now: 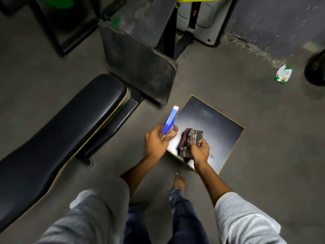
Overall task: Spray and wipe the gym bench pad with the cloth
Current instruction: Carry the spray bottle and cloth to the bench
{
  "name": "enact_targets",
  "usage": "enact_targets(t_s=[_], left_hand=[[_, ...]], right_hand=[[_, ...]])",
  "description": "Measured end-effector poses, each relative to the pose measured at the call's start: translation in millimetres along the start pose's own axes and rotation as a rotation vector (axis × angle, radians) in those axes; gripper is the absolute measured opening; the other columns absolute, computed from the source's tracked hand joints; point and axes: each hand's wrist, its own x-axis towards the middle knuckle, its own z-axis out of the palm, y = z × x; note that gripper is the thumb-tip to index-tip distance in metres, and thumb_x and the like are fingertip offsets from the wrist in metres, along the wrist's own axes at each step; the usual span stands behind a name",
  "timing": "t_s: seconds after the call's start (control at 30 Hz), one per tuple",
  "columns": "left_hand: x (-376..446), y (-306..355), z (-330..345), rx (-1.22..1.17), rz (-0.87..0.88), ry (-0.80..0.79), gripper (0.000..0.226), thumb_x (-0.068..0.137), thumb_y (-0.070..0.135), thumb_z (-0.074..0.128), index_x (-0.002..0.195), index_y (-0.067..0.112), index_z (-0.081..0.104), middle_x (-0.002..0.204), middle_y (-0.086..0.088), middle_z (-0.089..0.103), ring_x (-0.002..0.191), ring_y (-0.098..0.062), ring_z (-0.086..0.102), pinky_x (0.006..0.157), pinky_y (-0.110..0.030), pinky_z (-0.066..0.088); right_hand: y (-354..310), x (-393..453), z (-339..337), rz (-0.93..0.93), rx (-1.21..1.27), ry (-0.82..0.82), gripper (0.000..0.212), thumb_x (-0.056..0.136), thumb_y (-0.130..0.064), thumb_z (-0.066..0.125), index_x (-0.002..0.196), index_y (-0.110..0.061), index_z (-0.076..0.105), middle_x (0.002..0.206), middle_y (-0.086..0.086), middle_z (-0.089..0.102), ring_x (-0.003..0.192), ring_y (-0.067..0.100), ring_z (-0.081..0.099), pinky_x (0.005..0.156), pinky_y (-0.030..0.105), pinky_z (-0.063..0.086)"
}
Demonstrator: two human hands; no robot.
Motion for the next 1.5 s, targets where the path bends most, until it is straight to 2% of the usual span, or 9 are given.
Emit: enact_targets(t_s=[0.1,0.27,0.4,0.6,0.73,0.97,1.2,1.3,1.5], left_hand=[[-12.7,-16.0,-55.2,0.012,-0.064,0.066,0.028,0.081,0.024,0.089,0.105,0.016,0.077,0.086,-0.012,0.078,0.083,-0.039,0.071,0.073,-0.039,0.054],[-34.2,-47.2,-167.6,0.017,-0.121,0.222,0.025,0.081,0.03,0.087,0.101,0.02,0.075,0.088,-0.011,0.077,0.088,-0.038,0.07,0.074,-0.04,0.056],[-51.3,-84.1,-251.7,-0.03,-0.16,0.364,0.037,0.08,0.036,0.09,0.103,0.01,0.076,0.096,-0.019,0.077,0.096,-0.043,0.069,0.078,-0.042,0.056],[-67.5,-154.0,-359.5,-0.033,-0.241,0.535,0.036,0.08,0.038,0.09,0.1,0.011,0.076,0.095,-0.017,0.078,0.091,-0.043,0.07,0.075,-0.043,0.055],[-72.7,-198.0,-412.2,-0.044,-0.306,0.595,0.034,0.08,0.043,0.088,0.093,0.014,0.075,0.091,-0.014,0.079,0.085,-0.042,0.07,0.073,-0.047,0.058],[-60.7,-268.8,-460.5,-0.095,-0.433,0.779,0.059,0.077,0.071,0.062,0.081,0.013,0.071,0.077,-0.009,0.075,0.07,-0.033,0.069,0.061,-0.044,0.055],[-15.9,-297.0,-497.2,-0.076,-0.638,0.772,0.039,0.096,0.054,0.072,0.079,0.018,0.071,0.065,0.005,0.064,0.064,-0.008,0.064,0.06,-0.011,0.04],[8.4,-305.2,-503.7,-0.143,-0.67,0.813,0.054,0.092,0.062,0.072,0.075,0.011,0.067,0.058,-0.001,0.059,0.056,-0.01,0.057,0.055,-0.019,0.039],[49.1,-314.3,-508.7,-0.242,-0.737,0.769,0.042,0.095,0.034,0.078,0.064,0.023,0.053,0.048,0.015,0.045,0.048,0.001,0.045,0.05,-0.012,0.032]], right_hand=[[-0.4,-36.6,28.5,0.003,0.035,-0.065,0.009,0.088,-0.01,0.076,0.092,-0.017,0.071,0.101,0.013,0.081,0.097,0.037,0.078,0.094,0.058,0.064],[-25.6,-136.5,93.8,-0.086,0.021,-0.183,0.011,0.094,-0.004,0.071,0.102,-0.011,0.072,0.101,0.016,0.079,0.087,0.028,0.072,0.088,0.043,0.062],[-33.1,-204.9,160.5,-0.158,-0.043,-0.28,0.007,0.094,-0.003,0.07,0.099,-0.006,0.066,0.081,0.01,0.067,0.068,0.023,0.061,0.054,0.024,0.056],[-37.9,-291.3,267.6,-0.196,-0.121,-0.434,0.013,0.101,0.003,0.062,0.097,-0.009,0.06,0.07,0.008,0.062,0.039,0.003,0.06,0.037,0.021,0.051],[-32.9,-322.9,333.6,-0.207,-0.183,-0.513,0.017,0.099,0.001,0.065,0.089,-0.013,0.062,0.074,0.01,0.066,0.058,0.018,0.063,0.044,0.026,0.058],[-8.9,-322.3,469.2,-0.169,-0.346,-0.624,0.03,0.091,0.009,0.071,0.114,-0.008,0.064,0.083,0.009,0.068,0.066,0.019,0.062,0.044,0.023,0.053],[10.7,-272.2,586.5,-0.071,-0.506,-0.708,0.055,0.08,-0.02,0.085,0.127,-0.005,0.061,0.114,0.012,0.073,0.107,0.034,0.073,0.097,0.05,0.063],[9.4,-251.3,623.7,-0.089,-0.598,-0.741,0.036,0.089,-0.012,0.075,0.125,-0.007,0.068,0.113,0.011,0.077,0.104,0.033,0.075,0.083,0.041,0.065],[2.9,-217.7,661.1,-0.07,-0.8,-0.901,0.022,0.1,0.004,0.066,0.121,-0.002,0.069,0.098,0.006,0.073,0.085,0.021,0.072,0.057,0.021,0.06]])
